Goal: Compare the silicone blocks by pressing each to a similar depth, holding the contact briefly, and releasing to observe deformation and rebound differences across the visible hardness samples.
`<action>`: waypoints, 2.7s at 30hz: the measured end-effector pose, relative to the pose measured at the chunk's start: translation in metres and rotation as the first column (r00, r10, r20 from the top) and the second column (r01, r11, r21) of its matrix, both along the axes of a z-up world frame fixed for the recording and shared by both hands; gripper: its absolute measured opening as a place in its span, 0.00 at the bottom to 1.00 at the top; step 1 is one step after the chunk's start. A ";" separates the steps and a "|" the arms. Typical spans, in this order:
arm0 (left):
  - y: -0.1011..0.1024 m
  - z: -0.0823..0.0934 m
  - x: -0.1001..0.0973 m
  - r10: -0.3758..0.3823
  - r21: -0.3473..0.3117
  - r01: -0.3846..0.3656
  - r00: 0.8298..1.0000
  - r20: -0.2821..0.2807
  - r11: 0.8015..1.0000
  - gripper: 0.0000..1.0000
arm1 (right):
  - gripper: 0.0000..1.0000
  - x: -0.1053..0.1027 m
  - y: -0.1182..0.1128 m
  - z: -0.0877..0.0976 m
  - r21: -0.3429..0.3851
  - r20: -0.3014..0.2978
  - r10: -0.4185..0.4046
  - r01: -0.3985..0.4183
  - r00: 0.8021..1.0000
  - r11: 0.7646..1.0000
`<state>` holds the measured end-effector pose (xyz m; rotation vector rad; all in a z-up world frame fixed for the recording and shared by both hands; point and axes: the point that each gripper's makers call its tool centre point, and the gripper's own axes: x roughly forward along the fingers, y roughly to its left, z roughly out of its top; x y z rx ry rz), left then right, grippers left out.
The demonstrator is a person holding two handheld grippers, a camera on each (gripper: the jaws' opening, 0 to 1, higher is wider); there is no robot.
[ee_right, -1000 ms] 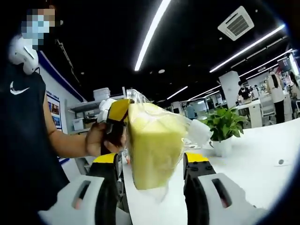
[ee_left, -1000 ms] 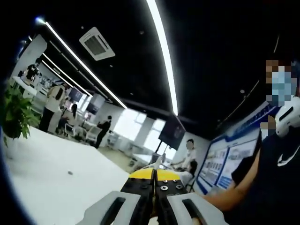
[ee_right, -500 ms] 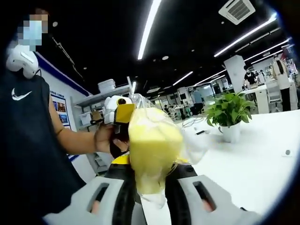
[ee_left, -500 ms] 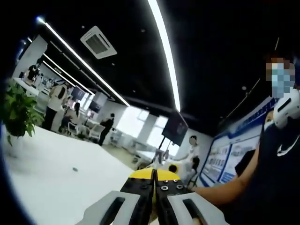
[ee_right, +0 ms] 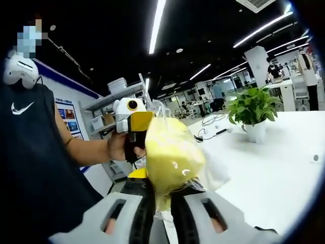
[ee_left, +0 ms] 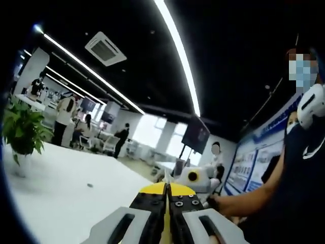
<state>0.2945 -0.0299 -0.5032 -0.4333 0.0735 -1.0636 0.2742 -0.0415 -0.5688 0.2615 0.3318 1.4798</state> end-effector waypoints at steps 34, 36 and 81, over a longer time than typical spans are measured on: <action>0.007 -0.003 -0.006 -0.020 -0.025 0.020 1.000 0.022 0.999 0.00 | 0.01 -0.014 0.010 -0.001 -0.002 -0.051 0.047 -0.047 0.998 0.999; 0.008 -0.004 -0.007 -0.012 -0.008 0.012 1.000 0.021 1.000 0.00 | 0.02 -0.016 0.010 -0.001 -0.008 -0.054 0.048 -0.049 0.997 0.999; 0.009 0.017 -0.003 0.014 -0.040 -0.013 0.999 0.029 0.999 0.00 | 0.52 0.012 0.003 0.010 0.017 0.137 -0.158 0.157 0.978 0.987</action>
